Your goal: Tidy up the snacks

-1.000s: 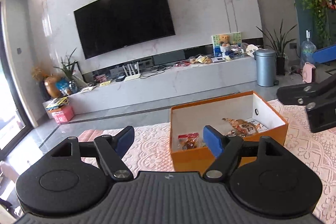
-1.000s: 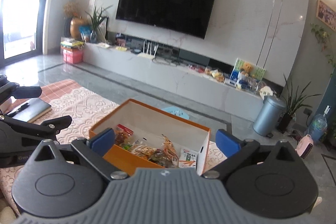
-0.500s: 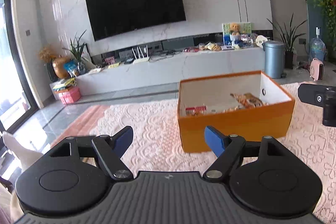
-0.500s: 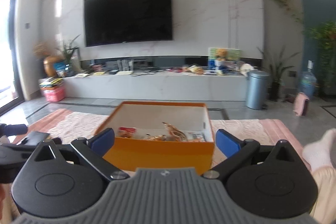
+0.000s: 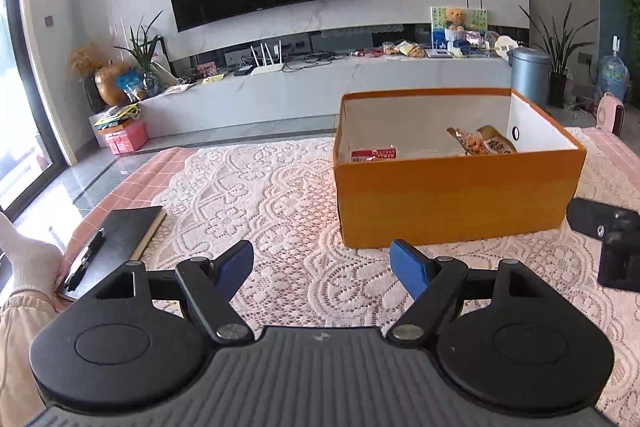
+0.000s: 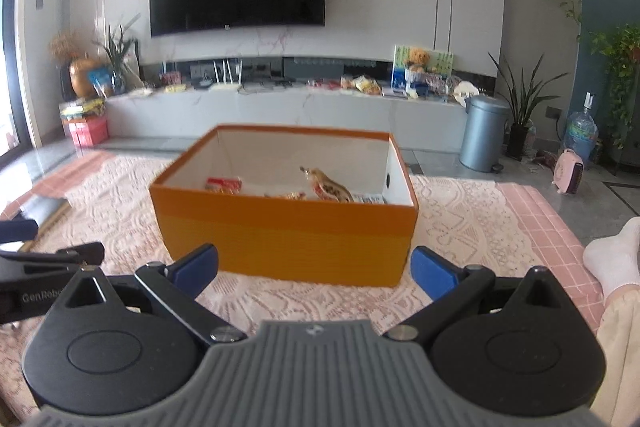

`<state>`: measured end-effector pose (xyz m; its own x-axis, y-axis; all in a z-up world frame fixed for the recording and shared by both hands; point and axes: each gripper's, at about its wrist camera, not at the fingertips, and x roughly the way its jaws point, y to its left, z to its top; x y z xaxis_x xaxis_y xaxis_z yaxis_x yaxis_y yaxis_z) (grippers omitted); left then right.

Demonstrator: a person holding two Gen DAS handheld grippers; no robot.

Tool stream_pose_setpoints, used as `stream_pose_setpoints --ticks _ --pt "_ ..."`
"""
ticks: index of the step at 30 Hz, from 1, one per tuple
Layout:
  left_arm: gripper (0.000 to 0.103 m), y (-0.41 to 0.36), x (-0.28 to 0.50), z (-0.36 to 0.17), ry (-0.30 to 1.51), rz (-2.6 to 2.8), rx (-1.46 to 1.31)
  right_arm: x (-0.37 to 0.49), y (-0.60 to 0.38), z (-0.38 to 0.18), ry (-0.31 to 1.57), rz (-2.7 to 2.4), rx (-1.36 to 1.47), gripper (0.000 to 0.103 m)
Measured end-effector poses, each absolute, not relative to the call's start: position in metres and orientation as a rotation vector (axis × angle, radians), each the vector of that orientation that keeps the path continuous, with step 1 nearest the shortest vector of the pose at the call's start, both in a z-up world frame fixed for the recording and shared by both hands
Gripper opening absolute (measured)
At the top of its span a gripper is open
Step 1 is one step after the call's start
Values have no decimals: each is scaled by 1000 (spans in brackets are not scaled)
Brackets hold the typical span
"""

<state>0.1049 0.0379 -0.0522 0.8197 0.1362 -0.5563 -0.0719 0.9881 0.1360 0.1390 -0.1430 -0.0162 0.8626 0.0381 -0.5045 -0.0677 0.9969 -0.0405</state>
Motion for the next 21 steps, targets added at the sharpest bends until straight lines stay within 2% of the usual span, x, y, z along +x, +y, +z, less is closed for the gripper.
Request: stream_pose_setpoints --ticks 8,21 --pt "91 28 113 -62 644 72 113 152 -150 -29 604 34 -45 99" --pt "91 27 109 -56 651 97 90 145 -157 -25 596 32 -6 99"
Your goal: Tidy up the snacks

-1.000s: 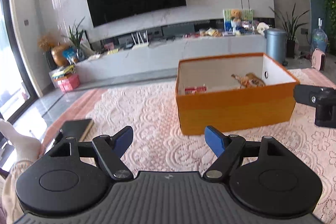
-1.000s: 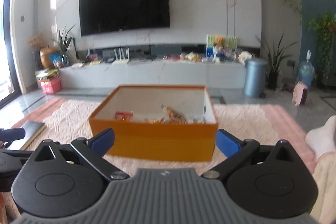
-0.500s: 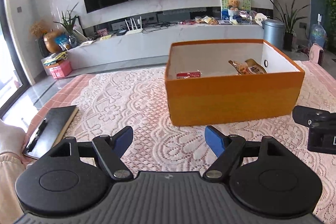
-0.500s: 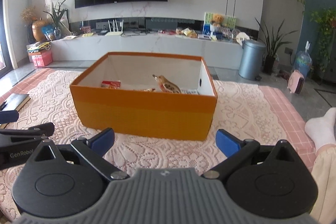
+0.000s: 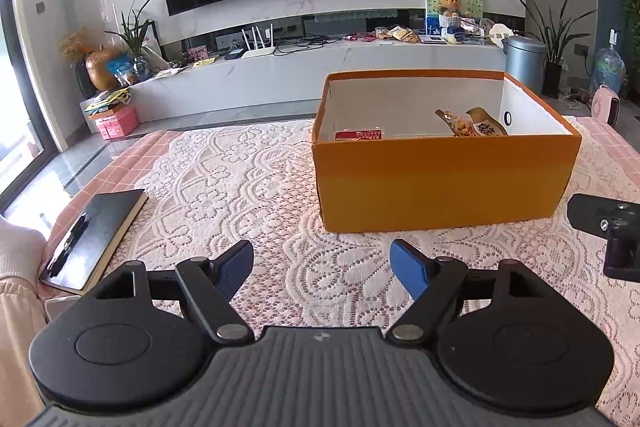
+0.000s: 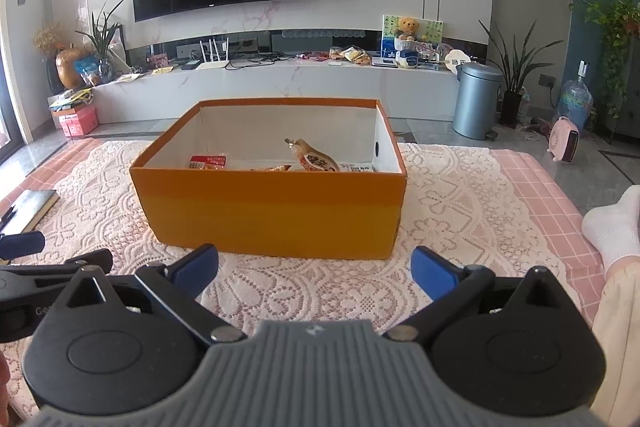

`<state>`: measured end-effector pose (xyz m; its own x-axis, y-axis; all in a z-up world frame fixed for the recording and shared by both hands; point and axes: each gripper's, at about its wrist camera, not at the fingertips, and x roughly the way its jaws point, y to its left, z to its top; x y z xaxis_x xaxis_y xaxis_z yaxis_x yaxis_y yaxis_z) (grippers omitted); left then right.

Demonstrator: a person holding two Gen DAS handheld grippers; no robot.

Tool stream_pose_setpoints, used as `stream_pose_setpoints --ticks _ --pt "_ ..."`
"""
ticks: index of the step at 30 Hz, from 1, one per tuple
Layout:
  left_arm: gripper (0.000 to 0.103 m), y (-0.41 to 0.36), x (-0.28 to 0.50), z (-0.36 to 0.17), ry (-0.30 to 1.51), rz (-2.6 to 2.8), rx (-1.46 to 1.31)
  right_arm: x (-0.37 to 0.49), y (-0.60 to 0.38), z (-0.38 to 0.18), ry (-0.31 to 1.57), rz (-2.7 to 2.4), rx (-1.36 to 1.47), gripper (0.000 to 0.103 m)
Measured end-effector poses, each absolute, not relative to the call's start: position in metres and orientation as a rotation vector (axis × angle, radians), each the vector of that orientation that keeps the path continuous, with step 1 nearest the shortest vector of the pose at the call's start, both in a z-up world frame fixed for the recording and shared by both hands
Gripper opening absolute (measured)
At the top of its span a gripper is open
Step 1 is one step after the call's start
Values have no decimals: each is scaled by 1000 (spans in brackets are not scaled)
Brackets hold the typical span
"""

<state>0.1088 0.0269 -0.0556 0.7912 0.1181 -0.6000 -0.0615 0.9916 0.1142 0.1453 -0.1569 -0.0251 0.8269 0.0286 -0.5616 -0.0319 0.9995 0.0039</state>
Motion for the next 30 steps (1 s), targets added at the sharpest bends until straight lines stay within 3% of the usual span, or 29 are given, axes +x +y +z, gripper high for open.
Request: stream_pose_setpoints --ticks 30 --pt "91 27 99 -50 655 92 89 132 -154 -15 562 35 -14 99"
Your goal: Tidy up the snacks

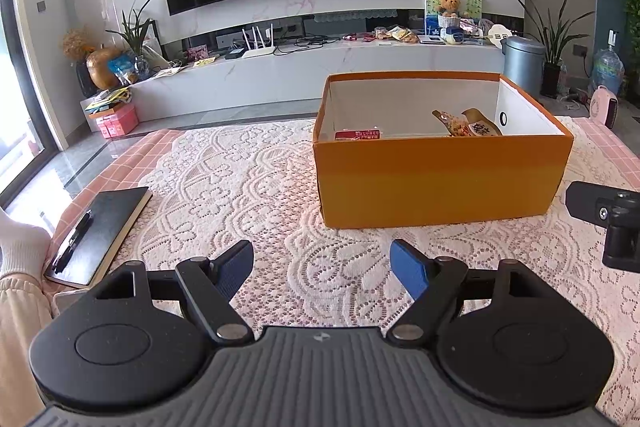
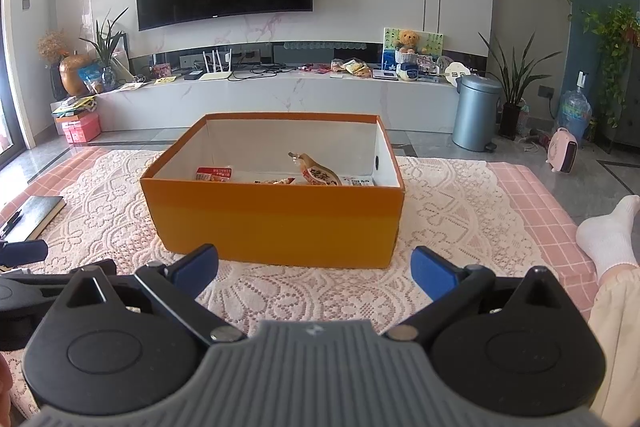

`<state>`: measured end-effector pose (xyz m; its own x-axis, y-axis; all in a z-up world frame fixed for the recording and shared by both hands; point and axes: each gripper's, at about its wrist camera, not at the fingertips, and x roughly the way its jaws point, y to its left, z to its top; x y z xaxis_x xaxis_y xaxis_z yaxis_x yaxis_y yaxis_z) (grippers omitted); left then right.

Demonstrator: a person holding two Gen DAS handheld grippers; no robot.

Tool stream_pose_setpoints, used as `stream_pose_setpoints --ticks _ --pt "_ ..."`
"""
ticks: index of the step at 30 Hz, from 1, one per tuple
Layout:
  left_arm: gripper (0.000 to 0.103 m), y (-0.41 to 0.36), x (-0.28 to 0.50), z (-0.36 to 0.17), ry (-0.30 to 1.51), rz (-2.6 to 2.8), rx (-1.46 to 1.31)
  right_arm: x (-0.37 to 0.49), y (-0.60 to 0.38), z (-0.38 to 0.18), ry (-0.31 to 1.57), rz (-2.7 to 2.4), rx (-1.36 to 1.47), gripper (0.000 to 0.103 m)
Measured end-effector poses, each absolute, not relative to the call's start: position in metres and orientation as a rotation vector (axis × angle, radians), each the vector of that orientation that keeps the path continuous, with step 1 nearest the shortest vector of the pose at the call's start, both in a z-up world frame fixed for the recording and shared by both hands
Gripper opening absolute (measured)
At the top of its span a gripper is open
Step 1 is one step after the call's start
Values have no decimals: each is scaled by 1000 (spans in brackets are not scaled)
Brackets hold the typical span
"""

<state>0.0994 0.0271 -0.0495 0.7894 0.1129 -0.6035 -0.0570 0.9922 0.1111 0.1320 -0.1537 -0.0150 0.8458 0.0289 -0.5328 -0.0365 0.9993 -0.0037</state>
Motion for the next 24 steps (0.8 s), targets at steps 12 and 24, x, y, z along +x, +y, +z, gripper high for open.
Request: stream_pose_setpoints --ticks 12,24 --pt "91 24 100 -52 664 79 99 130 -156 -14 565 29 -9 99" --pt "91 23 99 -51 665 74 101 131 -155 -14 564 29 -10 99"
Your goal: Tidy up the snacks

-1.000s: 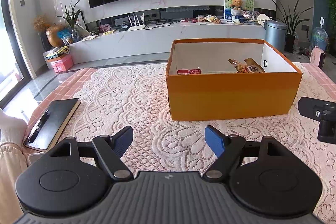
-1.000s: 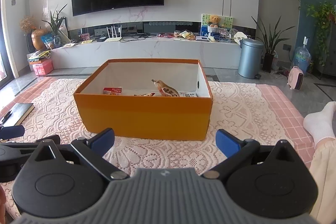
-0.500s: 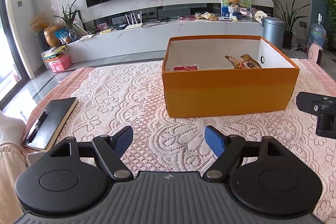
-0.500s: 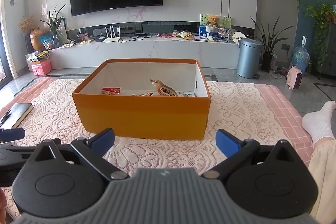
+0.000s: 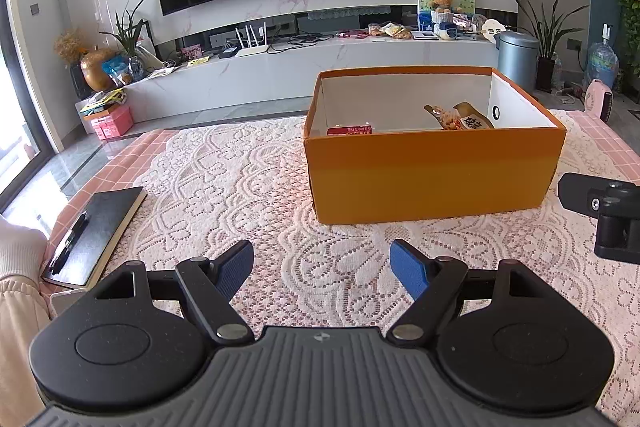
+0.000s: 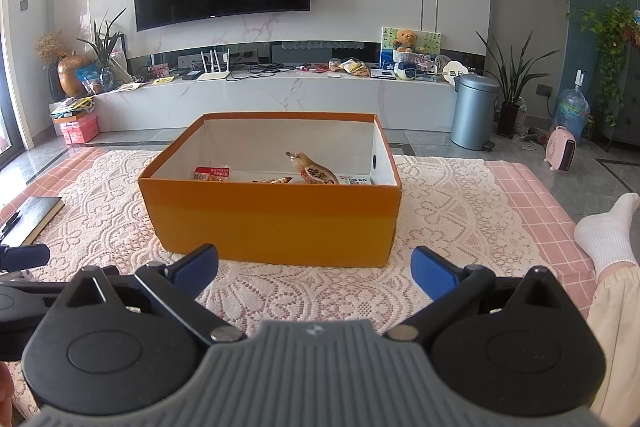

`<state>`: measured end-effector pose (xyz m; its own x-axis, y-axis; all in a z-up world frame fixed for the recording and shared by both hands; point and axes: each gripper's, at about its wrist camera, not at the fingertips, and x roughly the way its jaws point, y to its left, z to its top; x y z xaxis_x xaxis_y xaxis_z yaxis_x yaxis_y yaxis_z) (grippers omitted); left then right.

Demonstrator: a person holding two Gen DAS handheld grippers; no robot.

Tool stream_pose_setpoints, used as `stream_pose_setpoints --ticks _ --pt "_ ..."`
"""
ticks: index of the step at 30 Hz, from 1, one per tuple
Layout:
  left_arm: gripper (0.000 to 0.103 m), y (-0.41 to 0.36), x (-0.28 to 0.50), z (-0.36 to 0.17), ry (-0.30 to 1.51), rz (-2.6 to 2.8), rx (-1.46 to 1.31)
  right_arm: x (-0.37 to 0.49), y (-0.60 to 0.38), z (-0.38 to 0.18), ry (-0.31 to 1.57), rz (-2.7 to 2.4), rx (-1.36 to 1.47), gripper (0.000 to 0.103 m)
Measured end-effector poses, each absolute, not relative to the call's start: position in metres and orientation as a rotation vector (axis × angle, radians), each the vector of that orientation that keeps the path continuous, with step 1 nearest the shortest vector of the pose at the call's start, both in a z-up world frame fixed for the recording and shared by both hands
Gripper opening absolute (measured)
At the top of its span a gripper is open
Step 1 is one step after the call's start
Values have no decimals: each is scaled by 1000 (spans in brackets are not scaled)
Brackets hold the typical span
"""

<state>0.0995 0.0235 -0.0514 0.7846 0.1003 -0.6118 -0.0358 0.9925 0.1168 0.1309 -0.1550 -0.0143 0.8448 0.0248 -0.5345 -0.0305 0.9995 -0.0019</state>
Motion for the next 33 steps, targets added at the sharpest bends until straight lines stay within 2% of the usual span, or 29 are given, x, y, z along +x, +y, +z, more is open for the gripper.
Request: stream_pose_setpoints --ticks 33 --pt "91 19 97 -47 648 67 114 130 -155 -14 566 30 -10 99"
